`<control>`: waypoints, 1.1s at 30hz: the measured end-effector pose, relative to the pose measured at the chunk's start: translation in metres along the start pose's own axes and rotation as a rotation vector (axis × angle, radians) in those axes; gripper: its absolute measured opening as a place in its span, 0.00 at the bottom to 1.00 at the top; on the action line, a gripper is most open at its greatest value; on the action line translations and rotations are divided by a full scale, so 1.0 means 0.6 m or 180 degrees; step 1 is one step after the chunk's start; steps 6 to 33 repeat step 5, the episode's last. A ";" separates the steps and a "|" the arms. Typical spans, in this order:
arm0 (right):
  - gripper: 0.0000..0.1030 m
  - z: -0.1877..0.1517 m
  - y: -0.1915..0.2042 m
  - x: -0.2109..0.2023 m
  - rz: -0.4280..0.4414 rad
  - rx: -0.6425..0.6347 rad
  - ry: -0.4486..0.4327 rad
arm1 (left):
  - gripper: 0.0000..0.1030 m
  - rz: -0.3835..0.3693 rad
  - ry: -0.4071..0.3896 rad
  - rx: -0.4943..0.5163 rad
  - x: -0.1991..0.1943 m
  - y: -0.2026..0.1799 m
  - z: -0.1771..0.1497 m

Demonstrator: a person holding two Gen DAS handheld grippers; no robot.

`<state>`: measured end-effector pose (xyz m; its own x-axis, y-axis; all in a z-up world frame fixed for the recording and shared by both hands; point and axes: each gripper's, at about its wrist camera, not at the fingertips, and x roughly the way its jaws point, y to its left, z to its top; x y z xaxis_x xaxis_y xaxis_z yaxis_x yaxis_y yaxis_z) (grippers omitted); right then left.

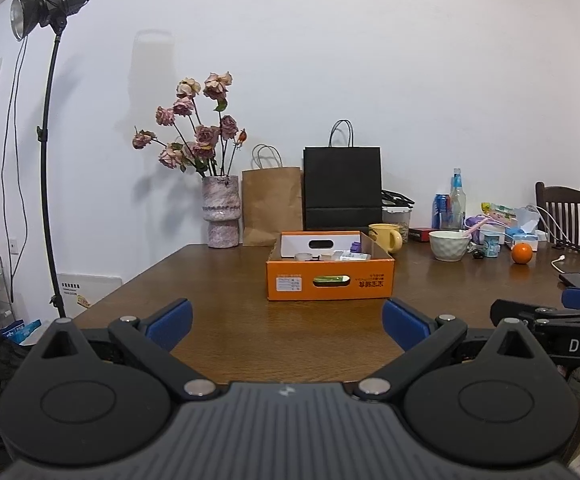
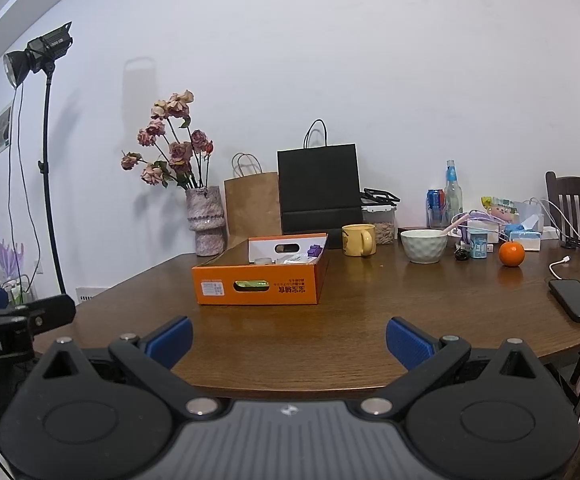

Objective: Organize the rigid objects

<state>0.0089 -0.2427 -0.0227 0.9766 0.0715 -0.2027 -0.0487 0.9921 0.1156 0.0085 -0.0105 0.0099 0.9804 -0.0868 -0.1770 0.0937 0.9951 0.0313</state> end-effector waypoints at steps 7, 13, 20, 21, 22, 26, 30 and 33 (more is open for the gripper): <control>1.00 -0.001 -0.002 0.002 0.0002 0.0010 0.0026 | 1.00 -0.0101 -0.0028 0.0021 -0.001 -0.002 -0.001; 1.00 -0.001 -0.002 0.002 0.0002 0.0010 0.0026 | 1.00 -0.0101 -0.0028 0.0021 -0.001 -0.002 -0.001; 1.00 -0.001 -0.002 0.002 0.0002 0.0010 0.0026 | 1.00 -0.0101 -0.0028 0.0021 -0.001 -0.002 -0.001; 1.00 -0.001 -0.002 0.002 0.0002 0.0010 0.0026 | 1.00 -0.0101 -0.0028 0.0021 -0.001 -0.002 -0.001; 1.00 -0.001 -0.002 0.002 0.0002 0.0010 0.0026 | 1.00 -0.0101 -0.0028 0.0021 -0.001 -0.002 -0.001; 1.00 -0.001 -0.002 0.002 0.0002 0.0010 0.0026 | 1.00 -0.0101 -0.0028 0.0021 -0.001 -0.002 -0.001; 1.00 -0.001 -0.002 0.002 0.0002 0.0010 0.0026 | 1.00 -0.0101 -0.0028 0.0021 -0.001 -0.002 -0.001; 1.00 -0.001 -0.002 0.002 0.0002 0.0010 0.0026 | 1.00 -0.0101 -0.0028 0.0021 -0.001 -0.002 -0.001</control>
